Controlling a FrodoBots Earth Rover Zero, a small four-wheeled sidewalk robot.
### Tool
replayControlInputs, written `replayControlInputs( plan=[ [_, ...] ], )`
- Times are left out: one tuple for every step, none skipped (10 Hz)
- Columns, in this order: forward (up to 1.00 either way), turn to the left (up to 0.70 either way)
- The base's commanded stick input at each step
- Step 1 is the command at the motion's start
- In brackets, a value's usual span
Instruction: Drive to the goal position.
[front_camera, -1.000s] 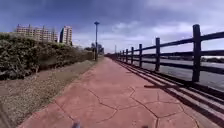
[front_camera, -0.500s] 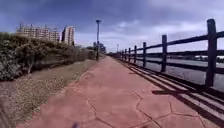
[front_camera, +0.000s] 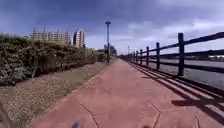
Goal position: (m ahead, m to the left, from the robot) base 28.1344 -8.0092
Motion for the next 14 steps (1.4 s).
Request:
replayControlInputs(
  plan=[
    [0.70, 0.00],
    [0.70, 0.00],
    [0.70, 0.00],
    [0.70, 0.00],
    [0.70, 0.00],
    [0.70, 0.00],
    [0.70, 0.00],
    [0.70, 0.00],
    [0.70, 0.00],
    [0.70, 0.00],
    [0.70, 0.00],
    [0.70, 0.00],
    [0.70, 0.00],
    [0.70, -0.02]
  ],
)
